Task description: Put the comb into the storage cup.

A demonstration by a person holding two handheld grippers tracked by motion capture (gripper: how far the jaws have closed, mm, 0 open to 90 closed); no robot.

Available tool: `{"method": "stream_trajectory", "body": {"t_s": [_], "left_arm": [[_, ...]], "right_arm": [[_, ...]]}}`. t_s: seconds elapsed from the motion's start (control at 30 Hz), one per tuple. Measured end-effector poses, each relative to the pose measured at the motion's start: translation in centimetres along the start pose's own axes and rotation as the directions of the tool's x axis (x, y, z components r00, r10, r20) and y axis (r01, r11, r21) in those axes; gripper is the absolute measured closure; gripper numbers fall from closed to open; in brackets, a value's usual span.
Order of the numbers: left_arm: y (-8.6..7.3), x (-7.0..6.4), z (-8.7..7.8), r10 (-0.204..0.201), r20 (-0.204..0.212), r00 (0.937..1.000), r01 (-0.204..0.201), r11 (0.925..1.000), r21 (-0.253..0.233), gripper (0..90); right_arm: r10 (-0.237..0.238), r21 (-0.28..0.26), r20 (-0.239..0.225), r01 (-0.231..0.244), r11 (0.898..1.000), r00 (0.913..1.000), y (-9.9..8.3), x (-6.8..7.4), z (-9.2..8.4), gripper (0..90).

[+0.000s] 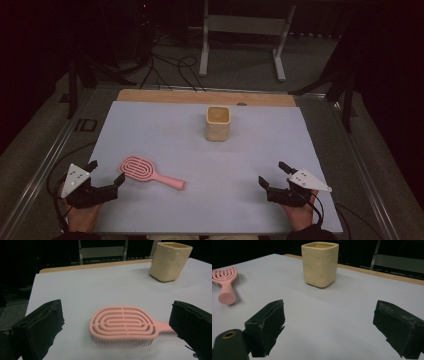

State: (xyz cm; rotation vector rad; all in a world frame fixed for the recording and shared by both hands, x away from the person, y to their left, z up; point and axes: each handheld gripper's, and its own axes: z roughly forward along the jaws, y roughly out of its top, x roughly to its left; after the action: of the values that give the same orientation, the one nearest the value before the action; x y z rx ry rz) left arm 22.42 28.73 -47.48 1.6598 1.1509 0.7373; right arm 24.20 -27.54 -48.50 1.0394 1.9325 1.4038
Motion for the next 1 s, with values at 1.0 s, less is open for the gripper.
{"method": "stream_trajectory", "body": {"t_s": [1.0], "left_arm": [[2.0,-1.3,1.2,0.007,0.010,0.9999,-0.007,0.9999,0.010,0.1]], "right_arm": [[0.029,-0.013,0.024,-0.029,0.999,0.9993,-0.4,-0.3,0.2,10.0]]}}
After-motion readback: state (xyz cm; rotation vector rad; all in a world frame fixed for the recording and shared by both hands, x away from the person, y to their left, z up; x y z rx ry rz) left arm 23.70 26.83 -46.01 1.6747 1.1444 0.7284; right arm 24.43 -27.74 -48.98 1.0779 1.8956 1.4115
